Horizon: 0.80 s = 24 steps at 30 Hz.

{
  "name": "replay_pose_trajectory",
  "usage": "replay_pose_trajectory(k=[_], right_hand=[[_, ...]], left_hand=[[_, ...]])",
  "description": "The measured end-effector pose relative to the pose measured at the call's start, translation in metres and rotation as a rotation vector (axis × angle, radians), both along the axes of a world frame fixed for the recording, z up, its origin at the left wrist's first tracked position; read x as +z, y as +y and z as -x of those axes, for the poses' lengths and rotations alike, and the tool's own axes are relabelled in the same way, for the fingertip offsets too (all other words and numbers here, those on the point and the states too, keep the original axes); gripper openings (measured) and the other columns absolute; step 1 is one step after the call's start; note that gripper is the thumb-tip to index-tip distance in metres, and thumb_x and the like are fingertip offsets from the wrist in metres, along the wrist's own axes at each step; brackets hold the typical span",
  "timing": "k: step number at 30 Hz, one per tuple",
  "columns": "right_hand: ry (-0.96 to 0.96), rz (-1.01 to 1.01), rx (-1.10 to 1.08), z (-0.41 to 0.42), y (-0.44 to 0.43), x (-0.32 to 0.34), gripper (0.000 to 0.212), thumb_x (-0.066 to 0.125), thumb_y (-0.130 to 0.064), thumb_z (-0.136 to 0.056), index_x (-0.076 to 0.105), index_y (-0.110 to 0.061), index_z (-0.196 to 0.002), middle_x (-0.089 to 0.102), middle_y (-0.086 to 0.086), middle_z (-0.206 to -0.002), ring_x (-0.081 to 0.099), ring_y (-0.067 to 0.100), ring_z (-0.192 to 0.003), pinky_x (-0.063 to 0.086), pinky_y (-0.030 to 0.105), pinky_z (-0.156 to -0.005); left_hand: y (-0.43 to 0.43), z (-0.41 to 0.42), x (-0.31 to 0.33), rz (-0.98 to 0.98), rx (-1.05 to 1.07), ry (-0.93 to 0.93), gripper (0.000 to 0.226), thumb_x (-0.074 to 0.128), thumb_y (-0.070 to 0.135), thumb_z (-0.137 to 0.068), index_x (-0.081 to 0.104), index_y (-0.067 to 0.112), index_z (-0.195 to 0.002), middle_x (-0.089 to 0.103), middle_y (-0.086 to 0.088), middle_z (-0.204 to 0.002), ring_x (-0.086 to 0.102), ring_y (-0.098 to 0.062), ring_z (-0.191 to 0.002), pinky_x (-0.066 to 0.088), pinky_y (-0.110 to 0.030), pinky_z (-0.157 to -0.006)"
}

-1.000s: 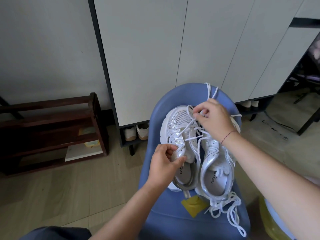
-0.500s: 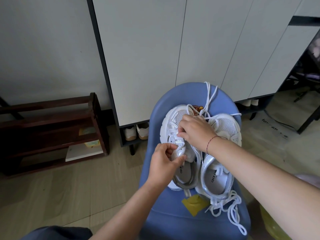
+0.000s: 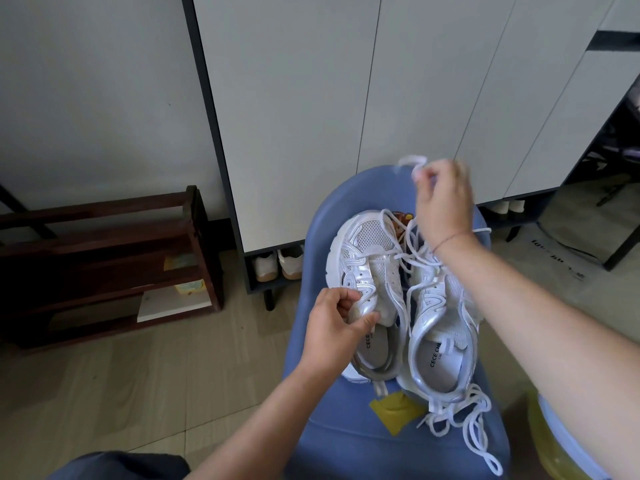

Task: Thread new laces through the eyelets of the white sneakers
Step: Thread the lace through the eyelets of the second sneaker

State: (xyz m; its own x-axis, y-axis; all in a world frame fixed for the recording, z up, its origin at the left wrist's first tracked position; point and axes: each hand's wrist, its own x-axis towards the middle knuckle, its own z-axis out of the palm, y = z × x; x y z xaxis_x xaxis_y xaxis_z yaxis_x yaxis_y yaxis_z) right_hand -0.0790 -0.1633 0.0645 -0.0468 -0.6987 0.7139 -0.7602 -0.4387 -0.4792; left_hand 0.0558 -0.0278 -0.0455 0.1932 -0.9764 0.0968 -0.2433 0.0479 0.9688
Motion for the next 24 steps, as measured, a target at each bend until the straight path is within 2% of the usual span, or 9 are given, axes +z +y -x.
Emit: replay_pose_trajectory(k=[2, 4, 7, 11, 13, 15, 17, 20, 24], right_hand=[[-0.11, 0.0, -0.033, 0.005, -0.01, 0.026, 0.024, 0.052, -0.016, -0.092, 0.058, 0.007, -0.09, 0.054, 0.027, -0.099, 0.052, 0.036, -0.096, 0.033, 0.031, -0.083], [-0.08, -0.07, 0.029, 0.008, -0.01, 0.042, 0.023, 0.055, -0.019, -0.093, 0.06, 0.003, -0.092, 0.053, 0.019, -0.096, 0.049, 0.026, -0.092, 0.033, 0.028, -0.082], [0.015, -0.193, 0.171, 0.01, 0.016, 0.04, 0.012, 0.057, -0.021, -0.092, 0.06, -0.011, -0.086, 0.049, 0.004, -0.087, 0.043, 0.014, -0.08, 0.031, 0.02, -0.069], [0.034, -0.369, 0.243, 0.022, 0.047, 0.009, 0.01, 0.06, -0.022, -0.091, 0.06, -0.015, -0.083, 0.052, -0.001, -0.078, 0.044, 0.003, -0.066, 0.033, 0.005, -0.059], [0.075, -0.472, 0.265, 0.025, 0.054, -0.006, 0.017, 0.059, -0.027, -0.091, 0.062, -0.014, -0.08, 0.054, 0.001, -0.075, 0.045, 0.006, -0.063, 0.033, 0.009, -0.056], [0.126, -0.559, 0.287, 0.024, 0.056, -0.016, 0.03, 0.054, -0.034, -0.093, 0.064, -0.012, -0.076, 0.054, 0.002, -0.068, 0.045, 0.011, -0.06, 0.034, 0.023, -0.056], [0.147, -0.543, 0.271, 0.02, 0.053, -0.02, 0.035, 0.05, -0.036, -0.095, 0.064, -0.012, -0.072, 0.053, 0.0, -0.066, 0.046, 0.012, -0.059, 0.03, 0.027, -0.056], [0.207, -0.465, 0.273, 0.008, 0.045, -0.026, 0.015, 0.06, -0.029, -0.09, 0.063, -0.019, -0.079, 0.047, -0.012, -0.078, 0.046, 0.005, -0.069, 0.033, 0.022, -0.061], [0.408, -0.448, 0.314, -0.005, 0.036, -0.039, 0.02, 0.066, -0.029, -0.084, 0.064, -0.019, -0.102, 0.045, -0.008, -0.097, 0.048, 0.014, -0.095, 0.039, 0.029, -0.087]], left_hand=[[0.0, 0.0, 0.0, 0.0, 0.004, -0.004, 0.032, 0.08, 0.02, -0.076, 0.053, 0.032, -0.088, 0.055, 0.002, -0.099, 0.049, 0.006, -0.074, 0.041, -0.008, -0.068], [0.0, 0.0, 0.0, -0.002, 0.005, -0.003, 0.032, 0.08, 0.019, -0.076, 0.053, 0.032, -0.088, 0.056, 0.0, -0.1, 0.05, 0.006, -0.074, 0.042, -0.008, -0.067], [-0.001, 0.0, 0.0, -0.007, 0.003, -0.003, 0.03, 0.08, 0.02, -0.077, 0.054, 0.029, -0.09, 0.056, 0.0, -0.099, 0.051, 0.0, -0.074, 0.043, -0.009, -0.066], [-0.001, 0.0, 0.0, -0.001, 0.004, -0.015, 0.03, 0.08, 0.021, -0.076, 0.054, 0.03, -0.089, 0.056, 0.001, -0.099, 0.05, 0.006, -0.074, 0.042, -0.008, -0.066], [0.0, 0.0, -0.001, 0.001, 0.01, -0.01, 0.031, 0.081, 0.021, -0.076, 0.054, 0.03, -0.088, 0.056, 0.0, -0.098, 0.05, 0.006, -0.073, 0.042, -0.008, -0.065], [0.0, 0.001, 0.0, 0.003, 0.012, -0.006, 0.031, 0.081, 0.02, -0.075, 0.054, 0.03, -0.088, 0.056, -0.001, -0.097, 0.05, 0.006, -0.072, 0.042, -0.009, -0.065], [0.0, 0.001, 0.001, 0.005, 0.014, -0.009, 0.031, 0.081, 0.02, -0.075, 0.054, 0.03, -0.088, 0.056, -0.001, -0.096, 0.049, 0.007, -0.071, 0.042, -0.009, -0.064], [0.0, 0.001, 0.002, 0.0, 0.013, -0.002, 0.031, 0.081, 0.018, -0.075, 0.055, 0.029, -0.088, 0.056, -0.001, -0.096, 0.049, 0.007, -0.071, 0.042, -0.008, -0.064], [0.0, 0.001, 0.001, -0.012, 0.002, 0.036, 0.03, 0.081, 0.017, -0.075, 0.056, 0.026, -0.09, 0.057, -0.003, -0.099, 0.05, 0.007, -0.071, 0.042, -0.007, -0.064]])
